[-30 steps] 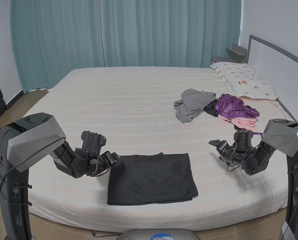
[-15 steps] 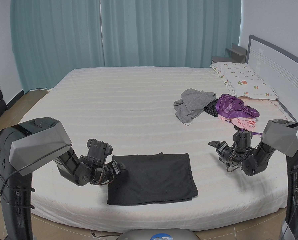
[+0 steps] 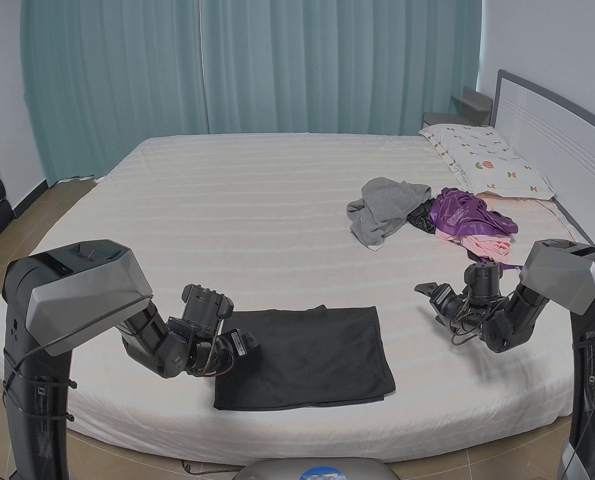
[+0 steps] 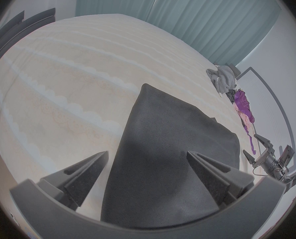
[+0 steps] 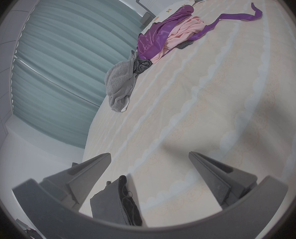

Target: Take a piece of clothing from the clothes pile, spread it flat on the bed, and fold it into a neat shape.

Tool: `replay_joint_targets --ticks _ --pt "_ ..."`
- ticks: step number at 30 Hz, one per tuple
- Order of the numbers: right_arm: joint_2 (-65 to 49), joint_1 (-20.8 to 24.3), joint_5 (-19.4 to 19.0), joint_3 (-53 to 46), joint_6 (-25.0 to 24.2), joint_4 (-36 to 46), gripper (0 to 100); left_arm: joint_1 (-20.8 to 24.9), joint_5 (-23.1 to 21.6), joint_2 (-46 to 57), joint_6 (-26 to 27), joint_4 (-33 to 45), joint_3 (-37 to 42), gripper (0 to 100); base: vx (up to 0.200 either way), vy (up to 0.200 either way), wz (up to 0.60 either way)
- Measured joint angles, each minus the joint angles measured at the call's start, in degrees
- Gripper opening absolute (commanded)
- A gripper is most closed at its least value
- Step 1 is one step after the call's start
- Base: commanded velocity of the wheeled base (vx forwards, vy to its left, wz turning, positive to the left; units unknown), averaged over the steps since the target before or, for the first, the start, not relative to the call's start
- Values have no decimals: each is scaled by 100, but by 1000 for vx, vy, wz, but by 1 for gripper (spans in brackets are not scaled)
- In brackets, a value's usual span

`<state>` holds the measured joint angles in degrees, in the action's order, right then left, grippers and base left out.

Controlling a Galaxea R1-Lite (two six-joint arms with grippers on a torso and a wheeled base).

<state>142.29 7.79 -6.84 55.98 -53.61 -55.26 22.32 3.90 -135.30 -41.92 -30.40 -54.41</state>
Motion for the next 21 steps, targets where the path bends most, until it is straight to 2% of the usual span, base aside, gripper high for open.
replay_joint_targets --ticks 4,5,21 --pt "2 0 0 0 2 2 100 -2 -2 -26 11 -121 5 100 0 0 0" --pt "2 0 2 0 0 0 100 5 -5 -33 13 -121 6 0 0 0 0" --pt "5 1 0 0 2 0 100 11 0 -44 -41 -139 -33 0 0 0 0"
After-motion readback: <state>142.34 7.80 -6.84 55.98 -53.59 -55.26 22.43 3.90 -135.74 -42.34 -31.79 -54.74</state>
